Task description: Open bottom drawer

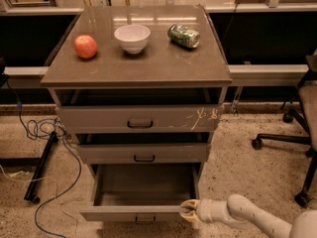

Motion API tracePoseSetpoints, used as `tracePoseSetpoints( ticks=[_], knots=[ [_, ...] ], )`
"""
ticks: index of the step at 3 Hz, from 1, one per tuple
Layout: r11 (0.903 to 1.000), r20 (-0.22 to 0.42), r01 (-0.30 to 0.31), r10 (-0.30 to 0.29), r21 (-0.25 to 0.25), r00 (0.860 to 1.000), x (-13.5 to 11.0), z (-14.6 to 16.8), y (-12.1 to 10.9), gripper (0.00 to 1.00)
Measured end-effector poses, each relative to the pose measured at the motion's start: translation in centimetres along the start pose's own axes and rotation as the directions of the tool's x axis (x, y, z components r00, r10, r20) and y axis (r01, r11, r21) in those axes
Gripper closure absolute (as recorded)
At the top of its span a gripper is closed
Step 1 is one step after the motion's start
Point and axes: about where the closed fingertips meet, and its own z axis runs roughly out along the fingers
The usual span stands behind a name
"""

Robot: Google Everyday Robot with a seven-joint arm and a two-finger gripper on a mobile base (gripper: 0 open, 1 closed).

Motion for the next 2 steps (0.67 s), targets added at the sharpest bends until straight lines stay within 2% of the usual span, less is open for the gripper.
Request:
tracePoseSetpoints(
  ticks=[1,2],
  knots=[
    [1.0000,0.000,0.000,0.000,0.000,1.000,0.00,0.00,0.00,0.04],
    [1.0000,0.000,0.000,0.000,0.000,1.000,0.00,0.00,0.00,0.00]
  ],
)
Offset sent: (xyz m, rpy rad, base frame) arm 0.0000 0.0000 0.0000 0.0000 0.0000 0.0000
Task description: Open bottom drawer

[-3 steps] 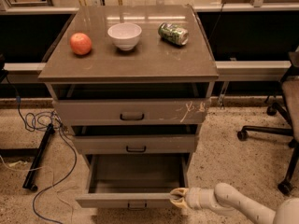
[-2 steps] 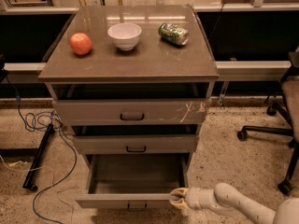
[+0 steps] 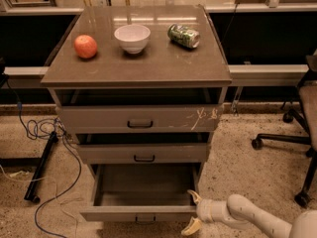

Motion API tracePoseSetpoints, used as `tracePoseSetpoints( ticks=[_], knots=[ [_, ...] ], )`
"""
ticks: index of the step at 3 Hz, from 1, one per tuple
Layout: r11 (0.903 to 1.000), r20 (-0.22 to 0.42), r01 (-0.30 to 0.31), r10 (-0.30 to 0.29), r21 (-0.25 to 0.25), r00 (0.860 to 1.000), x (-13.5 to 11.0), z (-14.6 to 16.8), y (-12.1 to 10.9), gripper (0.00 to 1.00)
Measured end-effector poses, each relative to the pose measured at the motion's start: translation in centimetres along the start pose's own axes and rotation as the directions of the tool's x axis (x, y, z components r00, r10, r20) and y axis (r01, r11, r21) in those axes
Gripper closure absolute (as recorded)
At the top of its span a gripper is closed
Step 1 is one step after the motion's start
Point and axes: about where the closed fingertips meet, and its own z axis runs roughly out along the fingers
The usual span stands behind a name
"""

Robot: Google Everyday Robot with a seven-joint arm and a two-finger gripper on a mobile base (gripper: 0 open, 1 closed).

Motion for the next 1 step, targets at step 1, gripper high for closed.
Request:
tracePoseSetpoints(
  ticks=[1],
  knots=[
    [1.0000,0.000,0.000,0.000,0.000,1.000,0.00,0.00,0.00,0.00]
  ],
)
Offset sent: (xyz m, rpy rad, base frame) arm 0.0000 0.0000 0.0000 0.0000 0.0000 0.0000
